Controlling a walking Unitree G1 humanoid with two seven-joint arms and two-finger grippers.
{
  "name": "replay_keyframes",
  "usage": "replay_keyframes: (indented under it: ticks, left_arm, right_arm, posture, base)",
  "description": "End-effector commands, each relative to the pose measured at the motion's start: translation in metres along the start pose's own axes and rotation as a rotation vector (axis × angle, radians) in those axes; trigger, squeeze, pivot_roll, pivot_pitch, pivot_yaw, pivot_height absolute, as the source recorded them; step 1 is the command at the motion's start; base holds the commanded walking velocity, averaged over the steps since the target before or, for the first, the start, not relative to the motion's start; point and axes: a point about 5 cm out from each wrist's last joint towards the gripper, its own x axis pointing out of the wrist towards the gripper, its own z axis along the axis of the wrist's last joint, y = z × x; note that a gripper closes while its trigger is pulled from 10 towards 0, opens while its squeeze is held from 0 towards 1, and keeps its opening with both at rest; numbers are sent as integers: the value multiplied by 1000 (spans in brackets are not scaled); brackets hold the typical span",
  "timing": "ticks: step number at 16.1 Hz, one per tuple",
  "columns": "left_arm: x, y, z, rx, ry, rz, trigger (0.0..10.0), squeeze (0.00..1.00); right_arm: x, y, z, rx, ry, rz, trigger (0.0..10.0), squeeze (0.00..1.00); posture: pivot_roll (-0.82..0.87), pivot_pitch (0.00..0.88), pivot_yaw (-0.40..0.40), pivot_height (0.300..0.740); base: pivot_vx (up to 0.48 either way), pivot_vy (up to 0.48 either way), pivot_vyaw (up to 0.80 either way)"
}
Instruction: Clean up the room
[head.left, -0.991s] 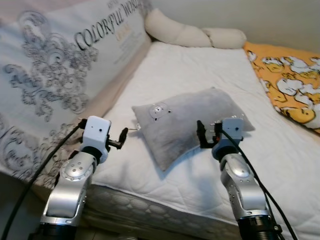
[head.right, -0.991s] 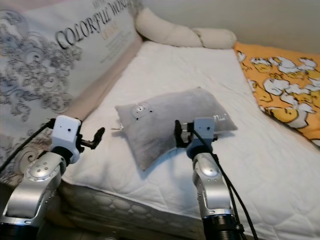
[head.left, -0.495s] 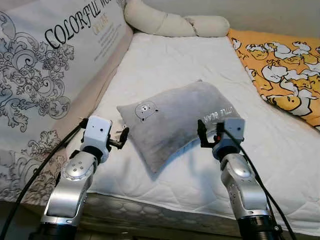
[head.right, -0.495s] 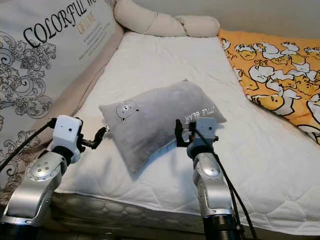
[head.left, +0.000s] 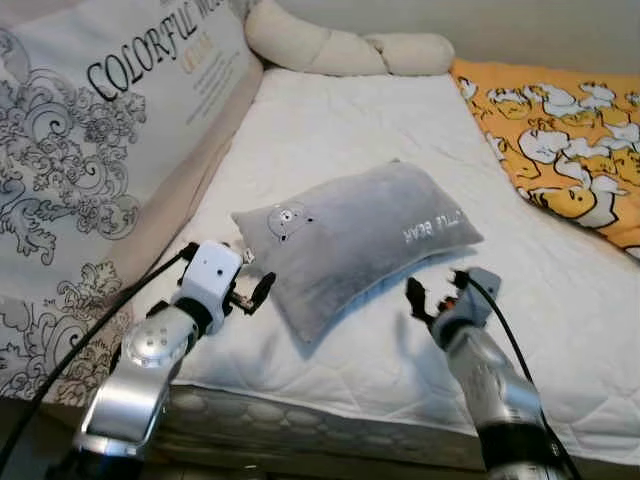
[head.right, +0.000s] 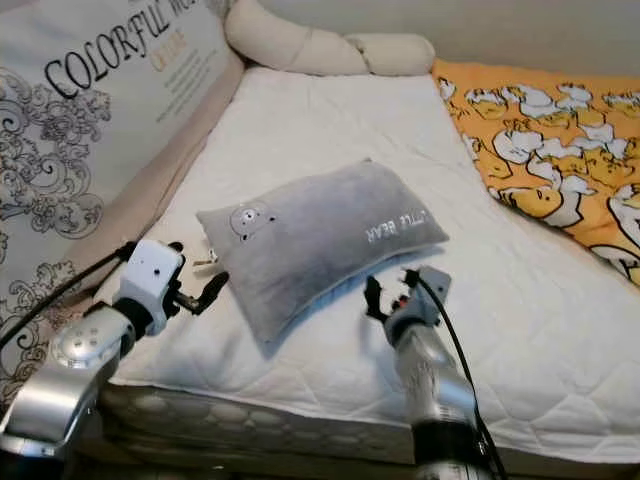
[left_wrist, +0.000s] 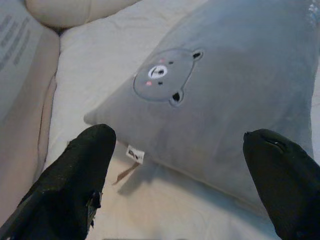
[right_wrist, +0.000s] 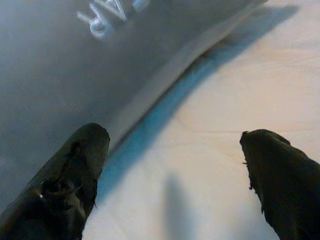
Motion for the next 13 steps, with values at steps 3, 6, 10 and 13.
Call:
replay_keyframes:
  ticks: [3, 6, 10, 13]
  left_arm:
    - [0, 5, 4, 55, 7, -66, 10000, 0]
    - [-9, 12, 7, 77, 20, -79, 10000, 0]
    - [-28, 14, 9, 104, 45, -112, 10000, 0]
    - [-40, 17, 12, 115, 72, -129, 10000, 0]
  right_arm:
    - [21, 17, 9, 127, 23, 51, 10000, 1000]
    - [34, 32, 7, 219, 78, 76, 10000, 1000]
    - [41, 42, 10, 415, 94, 43, 10000, 0]
    - [44, 59, 18, 600, 56, 112, 10000, 0]
  posture:
    - [180, 0, 3, 740]
    - [225, 0, 8, 740]
    - [279, 0, 19, 740]
    - [303, 0, 19, 740]
  base:
    - [0, 0, 0]
    - [0, 0, 0]
    - [0, 0, 0]
    - [0, 0, 0]
